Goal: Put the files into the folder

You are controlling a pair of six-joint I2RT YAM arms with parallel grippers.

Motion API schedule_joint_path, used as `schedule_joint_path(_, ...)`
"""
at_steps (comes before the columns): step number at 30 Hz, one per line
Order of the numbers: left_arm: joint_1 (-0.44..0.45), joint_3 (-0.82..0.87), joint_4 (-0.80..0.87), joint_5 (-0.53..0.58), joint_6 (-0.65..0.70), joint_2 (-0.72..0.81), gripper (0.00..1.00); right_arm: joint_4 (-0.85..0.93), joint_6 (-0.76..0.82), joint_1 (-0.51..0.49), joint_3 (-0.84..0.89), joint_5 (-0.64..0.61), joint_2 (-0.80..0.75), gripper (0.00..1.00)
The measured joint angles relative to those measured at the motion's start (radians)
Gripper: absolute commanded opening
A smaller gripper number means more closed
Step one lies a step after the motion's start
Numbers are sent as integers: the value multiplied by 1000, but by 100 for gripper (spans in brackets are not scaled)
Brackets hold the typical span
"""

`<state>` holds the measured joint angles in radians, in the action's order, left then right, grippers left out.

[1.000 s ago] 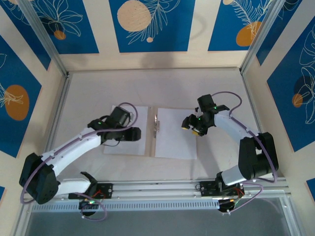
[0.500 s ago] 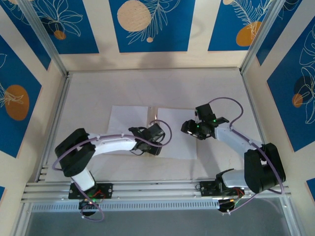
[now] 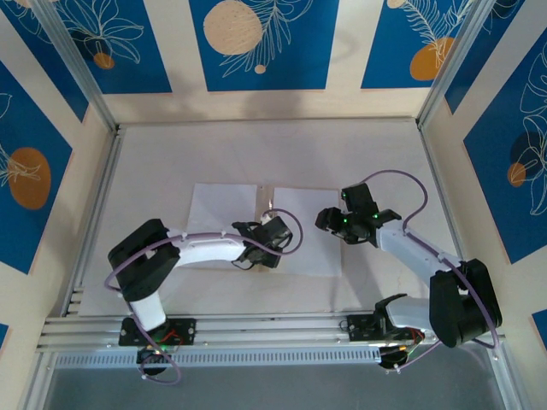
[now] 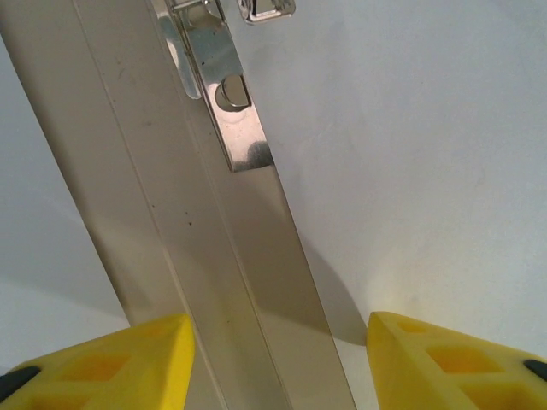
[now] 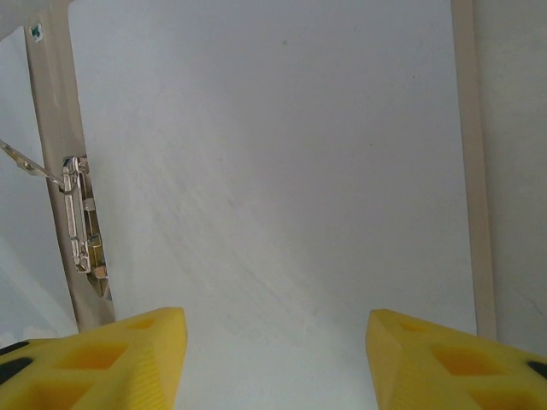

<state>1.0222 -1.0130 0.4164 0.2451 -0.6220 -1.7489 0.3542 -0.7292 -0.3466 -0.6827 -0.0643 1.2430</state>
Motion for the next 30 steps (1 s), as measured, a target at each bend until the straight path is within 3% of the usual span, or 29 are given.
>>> schedule_joint_path(30, 0, -14, -4, 22, -8, -13, 52, -25, -7, 21, 27, 0, -18, 58)
